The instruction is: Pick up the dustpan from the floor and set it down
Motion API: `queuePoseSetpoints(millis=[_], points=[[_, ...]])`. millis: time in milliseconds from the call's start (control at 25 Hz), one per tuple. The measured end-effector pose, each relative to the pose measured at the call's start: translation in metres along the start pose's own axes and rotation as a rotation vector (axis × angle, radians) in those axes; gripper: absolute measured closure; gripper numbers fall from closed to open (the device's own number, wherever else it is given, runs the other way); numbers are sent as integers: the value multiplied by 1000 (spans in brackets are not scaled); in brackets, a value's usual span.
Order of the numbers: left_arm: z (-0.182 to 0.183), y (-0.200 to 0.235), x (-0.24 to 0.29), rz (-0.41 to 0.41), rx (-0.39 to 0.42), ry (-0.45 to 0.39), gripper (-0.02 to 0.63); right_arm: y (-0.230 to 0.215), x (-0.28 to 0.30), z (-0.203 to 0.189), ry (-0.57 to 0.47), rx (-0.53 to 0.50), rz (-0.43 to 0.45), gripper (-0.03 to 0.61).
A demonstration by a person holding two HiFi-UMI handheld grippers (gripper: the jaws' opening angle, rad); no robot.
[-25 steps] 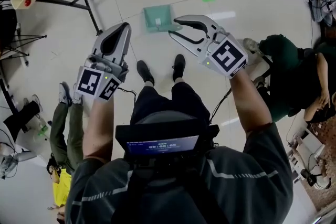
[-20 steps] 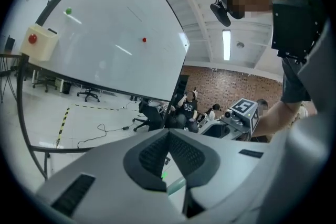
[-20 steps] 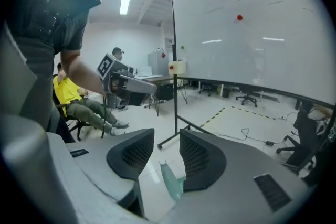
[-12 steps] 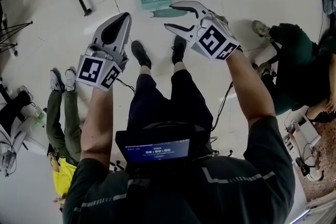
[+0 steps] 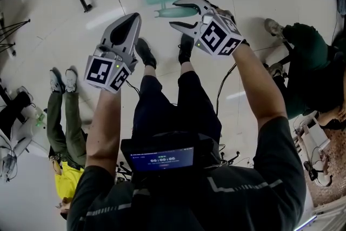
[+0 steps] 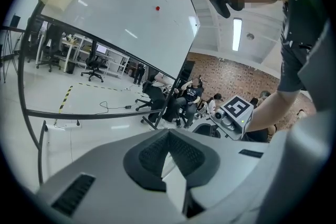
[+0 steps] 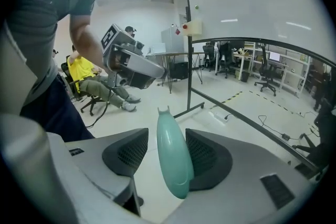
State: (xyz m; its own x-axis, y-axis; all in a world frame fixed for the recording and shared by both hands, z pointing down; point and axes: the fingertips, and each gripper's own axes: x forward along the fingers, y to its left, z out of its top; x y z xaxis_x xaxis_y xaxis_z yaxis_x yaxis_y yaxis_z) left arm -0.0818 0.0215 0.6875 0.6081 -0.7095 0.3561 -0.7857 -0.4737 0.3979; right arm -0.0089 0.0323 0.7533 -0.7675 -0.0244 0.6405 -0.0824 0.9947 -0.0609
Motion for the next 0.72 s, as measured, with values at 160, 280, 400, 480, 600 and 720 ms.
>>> queuePoseSetpoints(millis=[160,280,400,480,600,720], points=[[-3,3,3,8,-4,-7,580,-2,9,-5,-13,-26,4,383],[-2,0,2,14,-25,-14,580,1,8,-4,-38,-25,32,405],[6,-2,1,22,-19,-22,580,0,8,-2,-43,-51,42,410],[17,-3,-6,28,-15,-35,580,2,6,8,-50,-75,60,411],[50,-4,-26,38,-17,-83,580,6,-7,42,-84,-76,79,411],[91,-14,-50,36,-4,-122,580,7,-39,87,-128,-52,77,411]])
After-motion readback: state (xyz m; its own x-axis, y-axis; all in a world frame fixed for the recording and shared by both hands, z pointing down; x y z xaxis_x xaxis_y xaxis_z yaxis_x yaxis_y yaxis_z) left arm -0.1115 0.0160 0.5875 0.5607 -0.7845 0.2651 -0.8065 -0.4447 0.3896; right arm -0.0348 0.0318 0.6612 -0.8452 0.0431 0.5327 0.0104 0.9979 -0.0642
